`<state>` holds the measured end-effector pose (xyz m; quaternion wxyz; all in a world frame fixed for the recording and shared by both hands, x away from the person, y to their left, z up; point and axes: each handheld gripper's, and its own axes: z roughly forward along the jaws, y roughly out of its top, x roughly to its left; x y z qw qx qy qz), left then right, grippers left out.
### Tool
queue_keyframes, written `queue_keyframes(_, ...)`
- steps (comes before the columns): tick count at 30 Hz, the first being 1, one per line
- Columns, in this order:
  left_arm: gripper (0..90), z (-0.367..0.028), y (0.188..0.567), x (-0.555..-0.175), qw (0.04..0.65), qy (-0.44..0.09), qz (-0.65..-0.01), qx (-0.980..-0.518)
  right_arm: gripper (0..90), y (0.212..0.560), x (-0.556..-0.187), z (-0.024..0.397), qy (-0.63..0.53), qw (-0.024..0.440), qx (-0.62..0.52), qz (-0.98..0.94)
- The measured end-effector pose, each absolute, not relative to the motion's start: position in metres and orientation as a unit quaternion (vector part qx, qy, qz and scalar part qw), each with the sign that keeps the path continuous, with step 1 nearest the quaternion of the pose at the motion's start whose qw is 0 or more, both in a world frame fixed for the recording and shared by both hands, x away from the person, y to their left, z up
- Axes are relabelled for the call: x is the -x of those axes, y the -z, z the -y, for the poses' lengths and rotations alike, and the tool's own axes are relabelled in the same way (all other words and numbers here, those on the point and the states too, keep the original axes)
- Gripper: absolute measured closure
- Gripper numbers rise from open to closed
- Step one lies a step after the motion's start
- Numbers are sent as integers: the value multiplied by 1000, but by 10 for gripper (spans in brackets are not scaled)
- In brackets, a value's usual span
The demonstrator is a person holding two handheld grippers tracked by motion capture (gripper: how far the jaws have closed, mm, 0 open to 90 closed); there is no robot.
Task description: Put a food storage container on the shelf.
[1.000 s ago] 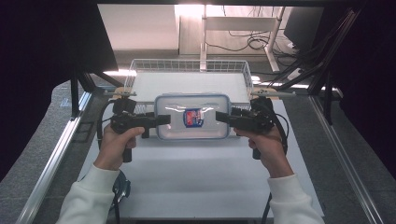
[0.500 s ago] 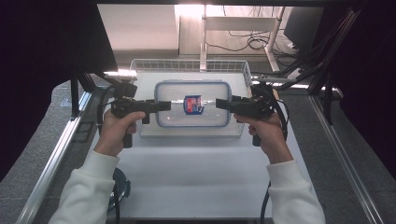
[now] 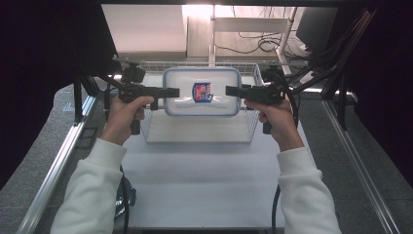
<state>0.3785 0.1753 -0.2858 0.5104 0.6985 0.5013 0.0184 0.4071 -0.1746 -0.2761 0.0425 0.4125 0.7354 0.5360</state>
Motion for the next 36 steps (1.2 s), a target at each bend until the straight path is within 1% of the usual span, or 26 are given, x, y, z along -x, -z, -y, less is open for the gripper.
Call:
queue_keyframes(9,410,-180,283,-404,506,-13,-507,-698,400,272,-434,170,-531,33,-419,-736)
queue_keyframes(17,410,-182,292,-425,499,1,-519,-694,400,282,-459,167,-526,22,-429,-734)
queue_keyframes(27,410,-185,300,-430,498,6,-523,-692,399,287,-467,164,-521,16,-432,-736)
queue_keyframes(29,414,-186,301,-431,503,11,-529,-683,398,289,-469,164,-521,11,-437,-733)
queue_keyframes(36,412,-187,304,-442,505,23,-540,-673,375,293,-481,163,-519,-8,-464,-718)
